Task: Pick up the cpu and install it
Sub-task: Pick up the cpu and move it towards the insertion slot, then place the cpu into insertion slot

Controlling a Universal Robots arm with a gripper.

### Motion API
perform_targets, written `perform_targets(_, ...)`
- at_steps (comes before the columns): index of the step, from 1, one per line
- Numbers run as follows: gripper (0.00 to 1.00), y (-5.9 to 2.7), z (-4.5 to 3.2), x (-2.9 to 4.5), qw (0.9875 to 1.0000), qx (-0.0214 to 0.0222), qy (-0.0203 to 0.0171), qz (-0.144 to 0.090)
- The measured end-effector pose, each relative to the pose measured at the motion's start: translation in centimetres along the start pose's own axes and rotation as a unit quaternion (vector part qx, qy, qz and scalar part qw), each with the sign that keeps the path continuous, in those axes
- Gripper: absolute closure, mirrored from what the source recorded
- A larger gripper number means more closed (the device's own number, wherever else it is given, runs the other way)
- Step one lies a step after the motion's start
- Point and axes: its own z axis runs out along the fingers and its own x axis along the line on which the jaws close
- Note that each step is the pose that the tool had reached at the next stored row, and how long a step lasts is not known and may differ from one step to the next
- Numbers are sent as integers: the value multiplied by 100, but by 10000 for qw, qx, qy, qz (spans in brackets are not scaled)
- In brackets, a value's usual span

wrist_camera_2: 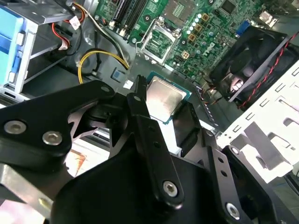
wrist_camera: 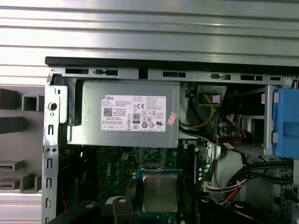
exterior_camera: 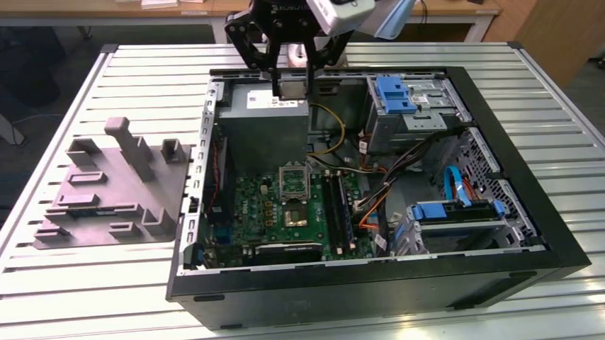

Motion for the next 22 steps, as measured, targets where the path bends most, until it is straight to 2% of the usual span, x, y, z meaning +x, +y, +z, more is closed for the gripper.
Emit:
perform_targets(2, 53, 0, 1, -25, 10000, 0, 0, -1)
perform_targets(14, 53, -8, 1, -35, 10000, 0, 0, -2)
perform_targets(17, 53, -92, 10, -33, 10000, -1, 0, 0)
perform_targets(22, 53, -320, 86, -29, 10000, -1, -1, -1)
